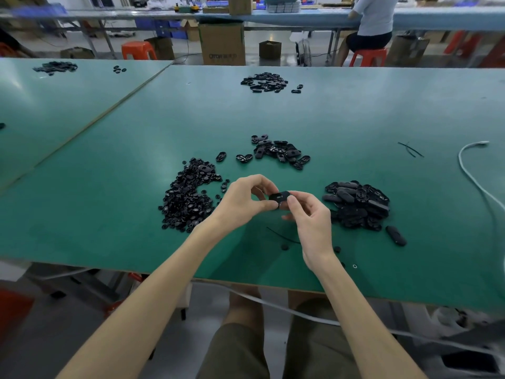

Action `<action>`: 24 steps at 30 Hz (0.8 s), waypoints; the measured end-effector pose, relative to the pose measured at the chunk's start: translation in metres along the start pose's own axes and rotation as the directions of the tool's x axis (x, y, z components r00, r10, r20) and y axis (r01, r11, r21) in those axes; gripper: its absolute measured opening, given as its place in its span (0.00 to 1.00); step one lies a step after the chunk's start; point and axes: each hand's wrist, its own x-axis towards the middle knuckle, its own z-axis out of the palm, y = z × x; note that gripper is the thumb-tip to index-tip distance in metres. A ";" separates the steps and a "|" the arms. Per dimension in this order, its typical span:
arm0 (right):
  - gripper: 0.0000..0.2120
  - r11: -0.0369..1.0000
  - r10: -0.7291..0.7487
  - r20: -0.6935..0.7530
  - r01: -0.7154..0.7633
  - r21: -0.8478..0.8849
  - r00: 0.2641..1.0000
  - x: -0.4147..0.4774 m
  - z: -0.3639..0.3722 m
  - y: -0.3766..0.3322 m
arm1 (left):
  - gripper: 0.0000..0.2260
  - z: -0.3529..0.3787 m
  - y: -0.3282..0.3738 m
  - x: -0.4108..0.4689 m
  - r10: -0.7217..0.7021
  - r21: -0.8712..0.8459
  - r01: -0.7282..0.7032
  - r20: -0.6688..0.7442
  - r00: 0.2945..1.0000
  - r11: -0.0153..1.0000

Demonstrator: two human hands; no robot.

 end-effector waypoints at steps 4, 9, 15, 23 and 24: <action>0.05 1.000 -0.005 0.048 0.004 0.012 0.999 0.000 0.001 -0.002 | 0.11 -0.003 -0.006 -0.004 0.018 0.001 -0.018 0.022 1.000 1.000; 0.05 1.000 -0.006 0.114 0.003 0.018 0.993 -0.002 0.000 -0.003 | 0.12 -0.001 -0.014 -0.013 0.027 0.003 -0.027 -0.004 1.000 1.000; 0.03 1.000 0.006 0.116 -0.009 0.018 0.993 -0.003 0.000 -0.002 | 0.11 0.002 -0.012 -0.021 0.020 0.003 -0.020 0.018 1.000 1.000; 0.03 0.990 0.005 0.073 -0.015 0.140 0.997 -0.003 0.002 -0.006 | 0.05 -0.057 -0.022 -0.012 -0.079 0.338 0.126 -0.149 0.986 0.932; 0.03 0.990 0.006 0.073 -0.016 0.140 0.997 -0.003 0.002 -0.007 | 0.05 -0.063 -0.025 -0.011 -0.087 0.389 0.144 -0.160 0.983 0.910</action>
